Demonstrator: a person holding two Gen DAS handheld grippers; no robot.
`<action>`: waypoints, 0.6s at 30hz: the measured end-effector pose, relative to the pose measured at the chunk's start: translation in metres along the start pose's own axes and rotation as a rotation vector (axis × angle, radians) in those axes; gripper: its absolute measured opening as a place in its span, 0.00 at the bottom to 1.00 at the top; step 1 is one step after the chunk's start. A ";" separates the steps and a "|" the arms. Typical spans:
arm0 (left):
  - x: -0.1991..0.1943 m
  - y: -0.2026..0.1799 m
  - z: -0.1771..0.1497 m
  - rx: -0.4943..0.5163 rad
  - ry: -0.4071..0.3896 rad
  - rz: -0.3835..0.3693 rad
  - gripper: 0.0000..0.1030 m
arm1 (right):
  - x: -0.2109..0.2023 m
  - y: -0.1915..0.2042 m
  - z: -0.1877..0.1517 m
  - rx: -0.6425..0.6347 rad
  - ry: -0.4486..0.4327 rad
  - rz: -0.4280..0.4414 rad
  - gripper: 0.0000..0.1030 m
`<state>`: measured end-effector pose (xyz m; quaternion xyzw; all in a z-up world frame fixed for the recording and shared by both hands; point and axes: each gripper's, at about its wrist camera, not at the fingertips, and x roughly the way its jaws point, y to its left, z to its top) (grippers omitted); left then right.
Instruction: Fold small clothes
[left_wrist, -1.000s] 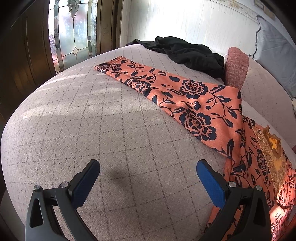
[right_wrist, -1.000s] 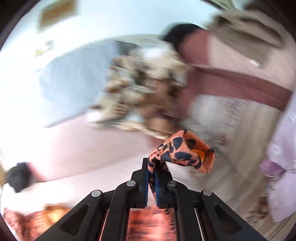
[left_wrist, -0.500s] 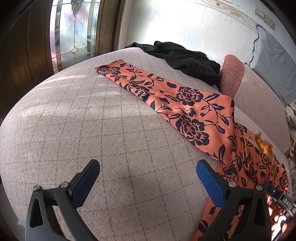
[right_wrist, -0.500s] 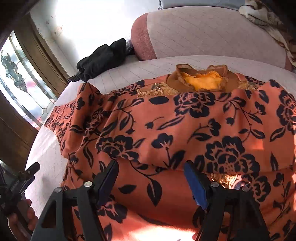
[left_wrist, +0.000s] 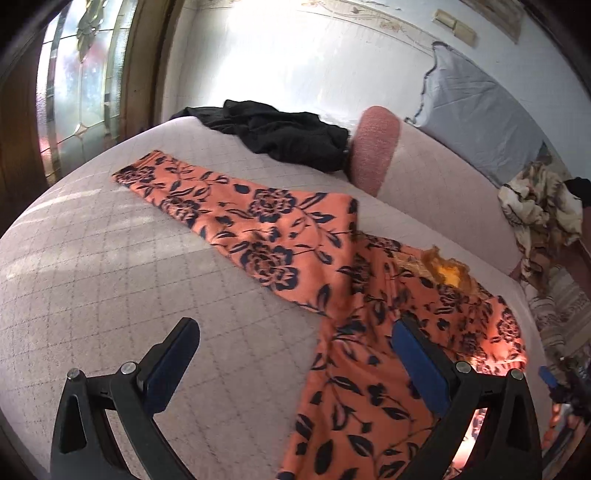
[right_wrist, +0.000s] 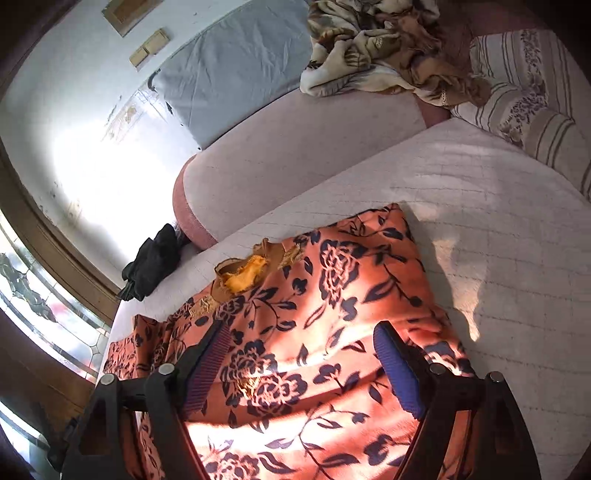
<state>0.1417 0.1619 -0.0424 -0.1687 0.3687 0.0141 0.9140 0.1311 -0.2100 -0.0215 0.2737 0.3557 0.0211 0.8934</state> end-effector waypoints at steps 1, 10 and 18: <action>0.001 -0.017 0.006 0.032 0.021 -0.046 1.00 | -0.002 -0.004 -0.009 -0.011 0.008 0.009 0.80; 0.121 -0.133 0.032 0.107 0.371 -0.215 0.81 | 0.003 -0.022 -0.040 -0.020 0.038 0.149 0.80; 0.178 -0.117 0.015 -0.019 0.489 -0.094 0.45 | 0.002 -0.037 -0.032 0.066 0.040 0.218 0.80</action>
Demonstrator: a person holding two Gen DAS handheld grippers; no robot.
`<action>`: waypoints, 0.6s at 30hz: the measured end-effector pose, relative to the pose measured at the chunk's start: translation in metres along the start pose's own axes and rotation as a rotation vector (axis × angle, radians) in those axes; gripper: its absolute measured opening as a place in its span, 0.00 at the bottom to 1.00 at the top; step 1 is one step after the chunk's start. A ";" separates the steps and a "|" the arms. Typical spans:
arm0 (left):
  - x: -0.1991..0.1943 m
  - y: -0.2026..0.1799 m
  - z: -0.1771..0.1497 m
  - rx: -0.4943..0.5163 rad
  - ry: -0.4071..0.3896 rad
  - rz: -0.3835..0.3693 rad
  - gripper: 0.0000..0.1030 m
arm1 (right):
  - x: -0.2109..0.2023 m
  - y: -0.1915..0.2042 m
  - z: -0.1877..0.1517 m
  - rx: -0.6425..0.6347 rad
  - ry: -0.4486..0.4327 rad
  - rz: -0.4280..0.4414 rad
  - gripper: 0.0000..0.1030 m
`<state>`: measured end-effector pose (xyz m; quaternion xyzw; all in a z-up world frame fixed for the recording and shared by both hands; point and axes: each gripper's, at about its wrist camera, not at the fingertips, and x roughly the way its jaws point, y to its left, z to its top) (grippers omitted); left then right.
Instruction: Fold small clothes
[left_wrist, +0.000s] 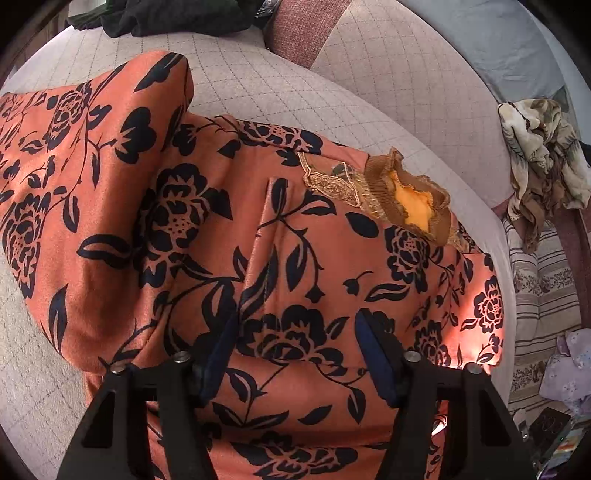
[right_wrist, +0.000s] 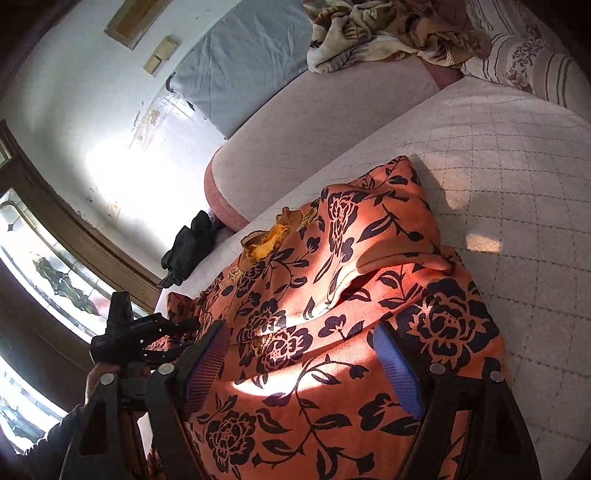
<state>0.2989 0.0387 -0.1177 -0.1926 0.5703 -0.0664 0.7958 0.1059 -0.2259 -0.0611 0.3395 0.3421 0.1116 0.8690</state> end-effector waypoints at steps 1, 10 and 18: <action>0.001 0.001 0.000 0.010 0.005 0.031 0.14 | 0.001 0.001 0.000 0.000 0.003 0.006 0.80; -0.083 0.000 -0.032 0.064 -0.288 0.022 0.05 | -0.002 -0.005 -0.001 0.014 -0.014 -0.018 0.80; -0.031 0.036 -0.047 0.008 -0.139 0.119 0.12 | 0.003 -0.009 -0.003 0.024 0.005 -0.032 0.80</action>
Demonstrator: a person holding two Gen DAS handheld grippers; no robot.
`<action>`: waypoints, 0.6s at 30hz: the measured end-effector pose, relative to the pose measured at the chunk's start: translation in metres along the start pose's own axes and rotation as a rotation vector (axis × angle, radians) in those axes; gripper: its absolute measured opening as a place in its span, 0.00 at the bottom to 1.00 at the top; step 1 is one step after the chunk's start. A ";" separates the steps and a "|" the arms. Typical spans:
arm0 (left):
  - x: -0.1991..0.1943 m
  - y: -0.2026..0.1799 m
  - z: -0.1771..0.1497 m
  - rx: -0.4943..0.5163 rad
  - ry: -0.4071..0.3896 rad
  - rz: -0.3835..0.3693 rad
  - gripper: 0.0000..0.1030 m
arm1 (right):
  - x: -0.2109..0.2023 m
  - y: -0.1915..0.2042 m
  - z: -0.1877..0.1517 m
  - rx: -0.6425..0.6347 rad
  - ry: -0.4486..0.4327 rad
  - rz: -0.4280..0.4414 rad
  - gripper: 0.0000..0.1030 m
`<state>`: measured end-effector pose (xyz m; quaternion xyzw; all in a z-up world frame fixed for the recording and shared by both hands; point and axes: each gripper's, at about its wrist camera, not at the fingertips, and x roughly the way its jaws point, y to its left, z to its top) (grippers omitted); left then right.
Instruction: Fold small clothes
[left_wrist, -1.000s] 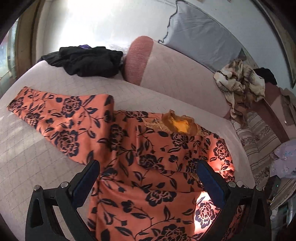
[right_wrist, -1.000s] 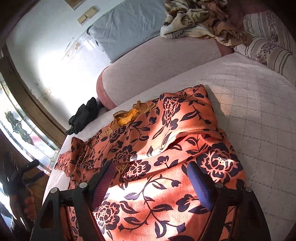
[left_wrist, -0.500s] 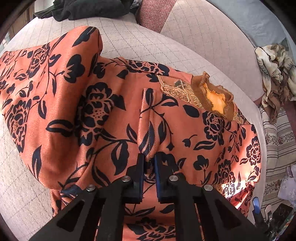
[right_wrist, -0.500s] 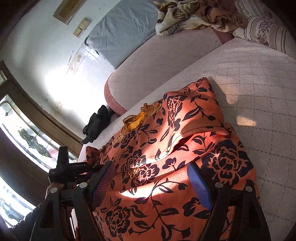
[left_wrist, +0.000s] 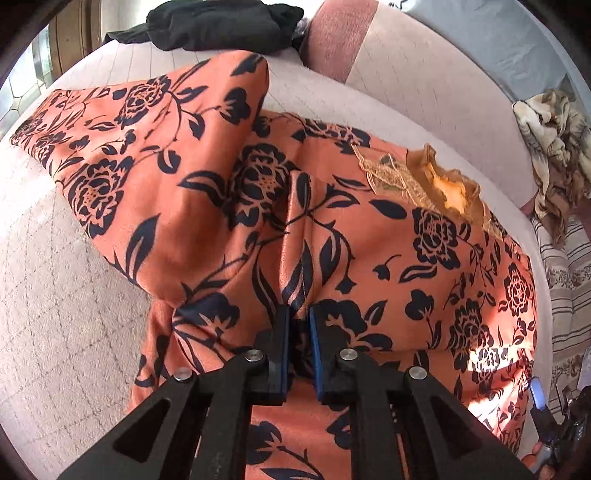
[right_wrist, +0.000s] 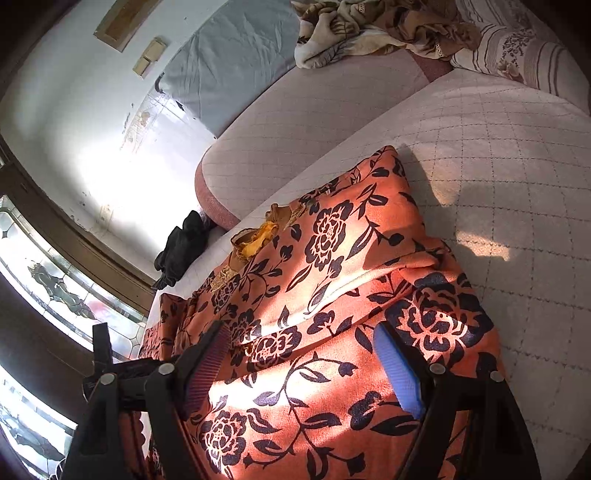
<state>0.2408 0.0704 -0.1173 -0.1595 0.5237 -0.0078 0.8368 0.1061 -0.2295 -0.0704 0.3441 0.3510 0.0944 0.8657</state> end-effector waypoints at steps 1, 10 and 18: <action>-0.003 0.000 0.001 0.004 0.003 0.002 0.12 | -0.001 -0.001 0.000 0.002 -0.006 -0.003 0.80; 0.007 0.001 0.005 0.013 0.018 -0.026 0.13 | -0.007 0.005 0.056 0.105 -0.038 0.092 0.91; -0.050 0.035 0.007 0.012 -0.073 -0.073 0.44 | 0.063 -0.031 0.085 0.222 0.084 -0.005 0.91</action>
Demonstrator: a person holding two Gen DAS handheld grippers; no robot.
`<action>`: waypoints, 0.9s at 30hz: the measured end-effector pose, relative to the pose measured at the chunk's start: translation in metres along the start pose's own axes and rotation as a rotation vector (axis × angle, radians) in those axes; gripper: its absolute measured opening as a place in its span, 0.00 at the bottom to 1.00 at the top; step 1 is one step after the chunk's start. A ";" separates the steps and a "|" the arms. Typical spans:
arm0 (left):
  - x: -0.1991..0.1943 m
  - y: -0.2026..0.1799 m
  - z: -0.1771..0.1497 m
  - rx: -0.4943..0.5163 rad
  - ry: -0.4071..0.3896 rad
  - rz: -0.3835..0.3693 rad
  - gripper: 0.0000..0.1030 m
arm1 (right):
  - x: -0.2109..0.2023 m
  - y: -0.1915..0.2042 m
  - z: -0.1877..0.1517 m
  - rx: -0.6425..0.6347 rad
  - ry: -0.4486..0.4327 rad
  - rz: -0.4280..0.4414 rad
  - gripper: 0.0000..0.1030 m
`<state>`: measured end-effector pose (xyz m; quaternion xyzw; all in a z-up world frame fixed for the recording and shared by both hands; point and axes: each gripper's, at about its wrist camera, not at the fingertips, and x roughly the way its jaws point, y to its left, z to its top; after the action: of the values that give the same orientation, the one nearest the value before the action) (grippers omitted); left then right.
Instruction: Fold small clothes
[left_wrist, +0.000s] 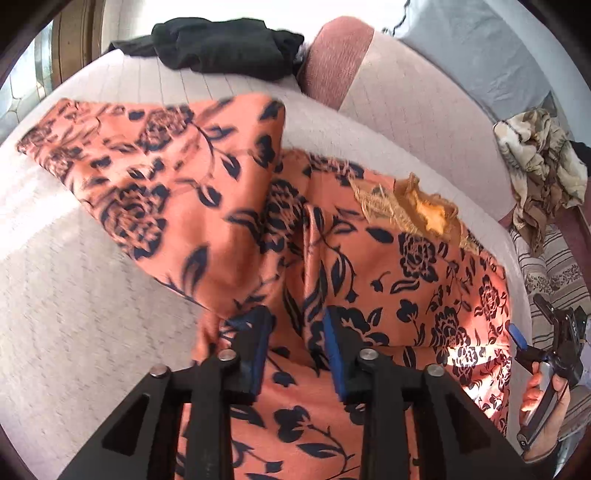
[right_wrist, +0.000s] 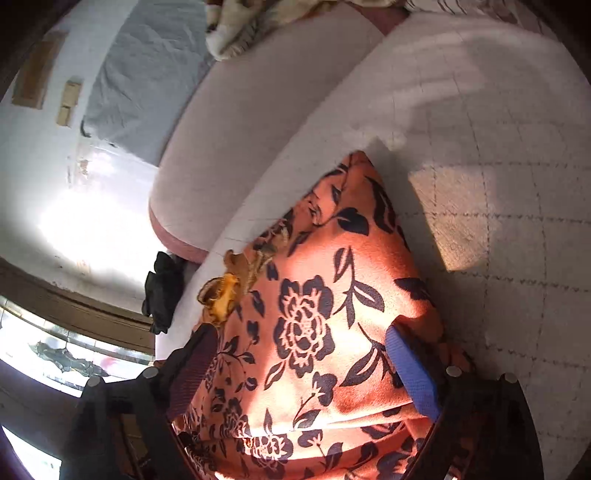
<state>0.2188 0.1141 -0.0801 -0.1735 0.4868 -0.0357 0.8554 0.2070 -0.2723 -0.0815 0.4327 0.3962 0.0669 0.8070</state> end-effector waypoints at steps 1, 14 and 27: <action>-0.014 0.012 0.002 -0.002 -0.051 0.013 0.59 | -0.013 0.012 -0.007 -0.049 -0.027 0.013 0.91; -0.019 0.264 0.086 -0.619 -0.225 0.055 0.67 | -0.040 0.037 -0.130 -0.469 -0.034 -0.201 0.92; 0.015 0.310 0.146 -0.663 -0.254 0.328 0.07 | -0.018 0.024 -0.132 -0.470 -0.008 -0.205 0.93</action>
<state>0.3163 0.4399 -0.1272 -0.3634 0.3836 0.2826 0.8005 0.1079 -0.1806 -0.0941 0.1913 0.4085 0.0733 0.8895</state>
